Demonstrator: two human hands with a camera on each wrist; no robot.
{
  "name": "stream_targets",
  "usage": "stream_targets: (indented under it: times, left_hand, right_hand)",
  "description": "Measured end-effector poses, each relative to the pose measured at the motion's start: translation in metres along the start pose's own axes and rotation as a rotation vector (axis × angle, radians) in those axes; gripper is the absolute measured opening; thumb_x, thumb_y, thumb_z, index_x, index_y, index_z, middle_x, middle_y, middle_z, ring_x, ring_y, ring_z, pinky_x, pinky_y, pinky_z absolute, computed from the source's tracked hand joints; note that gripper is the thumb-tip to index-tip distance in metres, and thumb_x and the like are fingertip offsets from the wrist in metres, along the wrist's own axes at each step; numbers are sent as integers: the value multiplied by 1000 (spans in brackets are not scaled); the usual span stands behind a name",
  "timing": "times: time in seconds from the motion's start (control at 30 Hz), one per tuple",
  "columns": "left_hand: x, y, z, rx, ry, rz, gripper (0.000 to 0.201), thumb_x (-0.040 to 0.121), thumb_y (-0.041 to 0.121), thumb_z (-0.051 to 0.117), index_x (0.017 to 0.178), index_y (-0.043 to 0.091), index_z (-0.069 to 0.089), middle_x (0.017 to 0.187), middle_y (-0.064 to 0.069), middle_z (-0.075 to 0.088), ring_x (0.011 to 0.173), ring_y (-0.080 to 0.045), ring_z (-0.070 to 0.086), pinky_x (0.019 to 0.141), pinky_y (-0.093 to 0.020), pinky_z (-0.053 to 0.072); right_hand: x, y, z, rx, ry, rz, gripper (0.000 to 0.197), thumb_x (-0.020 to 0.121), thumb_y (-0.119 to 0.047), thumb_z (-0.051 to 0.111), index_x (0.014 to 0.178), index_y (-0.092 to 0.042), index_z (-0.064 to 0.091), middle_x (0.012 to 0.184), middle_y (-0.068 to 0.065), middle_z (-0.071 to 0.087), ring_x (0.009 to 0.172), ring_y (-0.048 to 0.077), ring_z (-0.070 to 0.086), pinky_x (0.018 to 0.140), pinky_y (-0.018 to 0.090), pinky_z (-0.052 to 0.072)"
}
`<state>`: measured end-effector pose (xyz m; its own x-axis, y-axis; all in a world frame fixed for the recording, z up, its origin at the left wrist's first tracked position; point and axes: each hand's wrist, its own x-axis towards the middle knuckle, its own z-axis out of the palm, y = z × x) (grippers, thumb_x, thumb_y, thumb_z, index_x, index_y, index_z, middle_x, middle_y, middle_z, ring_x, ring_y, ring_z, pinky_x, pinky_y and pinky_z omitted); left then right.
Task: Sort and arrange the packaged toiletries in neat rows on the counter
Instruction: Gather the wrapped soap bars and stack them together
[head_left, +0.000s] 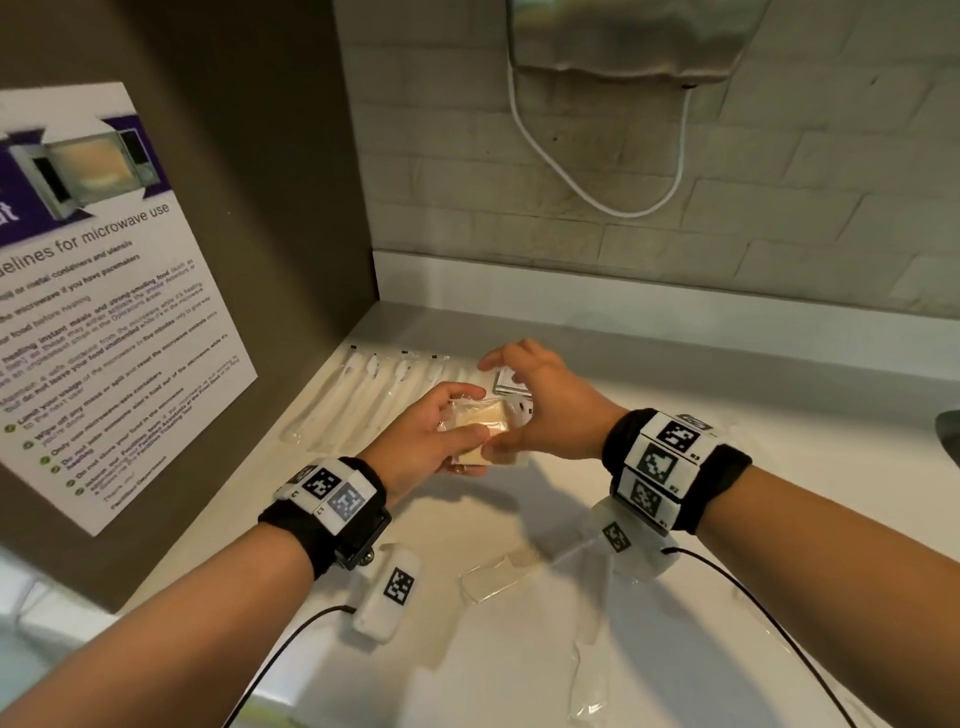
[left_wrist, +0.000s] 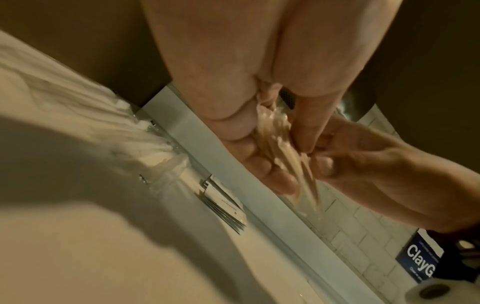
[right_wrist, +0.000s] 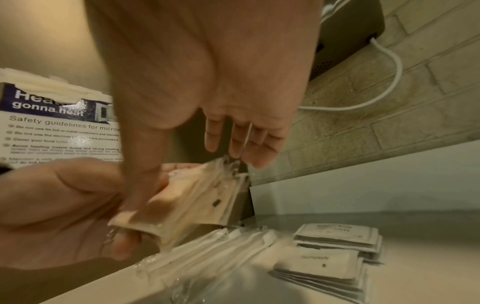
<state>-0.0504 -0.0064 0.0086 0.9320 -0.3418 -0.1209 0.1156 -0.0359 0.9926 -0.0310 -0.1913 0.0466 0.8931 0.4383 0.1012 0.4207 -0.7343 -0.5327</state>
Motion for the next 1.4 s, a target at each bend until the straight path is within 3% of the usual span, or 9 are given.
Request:
stream_targets:
  times: [0.1,0.23,0.4,0.53,0.67,0.9,1.13,1.27,1.4]
  left_hand:
    - [-9,-6,-6,15,-27,-1,49,91,6,65,131,28,49,125,-10,62,105,-28,68,86,-42,58]
    - [-19,-16,-12,181,-61,-10,55,89,8,68,133,30,44,125,-2,60,109,-19,65,87,-33,57]
    - [-27,-34,-25,603,-30,-18,38,77,23,81,109,28,59,108,2,70,96,-18,69,90,-39,55]
    - [-30,-37,-29,746,15,5,33,76,26,82,103,24,63,99,7,69,89,-13,67,83,-30,54]
    - [-29,-40,-30,994,-34,-17,40,79,38,76,114,26,61,105,10,58,88,-12,56,79,-27,46]
    - [-24,-43,-26,965,-22,-27,39,78,27,78,113,20,62,100,8,59,83,-10,56,68,-17,39]
    - [-19,-44,-30,957,-28,-32,36,78,26,78,110,18,65,97,4,63,83,-13,58,72,-21,43]
    - [-17,-45,-32,940,-37,-27,33,79,26,78,108,17,66,93,5,61,78,-10,56,64,-16,39]
    - [-14,-47,-36,913,-45,-37,32,78,27,80,105,17,66,92,8,59,77,-7,55,63,-14,38]
  right_hand:
    - [-8,-2,5,-4,-165,75,97,61,-33,89,140,-27,34,130,-2,48,115,17,47,94,31,43]
    - [-13,-3,25,-80,-243,79,67,67,-25,85,125,-20,50,107,0,61,90,17,54,74,26,41]
    - [-14,-8,50,-267,-230,57,39,70,-25,77,104,-23,58,93,-3,63,83,19,55,67,28,40]
    - [-14,-10,67,-375,-200,18,42,71,-34,72,110,-24,59,100,0,66,95,23,57,77,33,45]
    - [-17,-6,74,-305,-248,120,53,65,-46,78,111,-29,56,98,-6,55,93,17,54,75,29,42]
    - [-16,-6,73,-193,-277,165,41,70,-34,77,106,-22,64,101,-1,67,87,15,55,74,26,43]
    - [-14,-7,68,-188,-297,193,49,70,-36,80,112,-16,66,106,0,66,93,17,58,82,27,48]
    - [-13,-4,68,-165,-285,170,30,79,-27,74,105,-13,68,103,4,68,88,16,55,81,24,44]
    - [-15,-3,68,-101,-257,172,24,78,-25,75,100,-14,70,96,2,70,81,14,56,75,22,42]
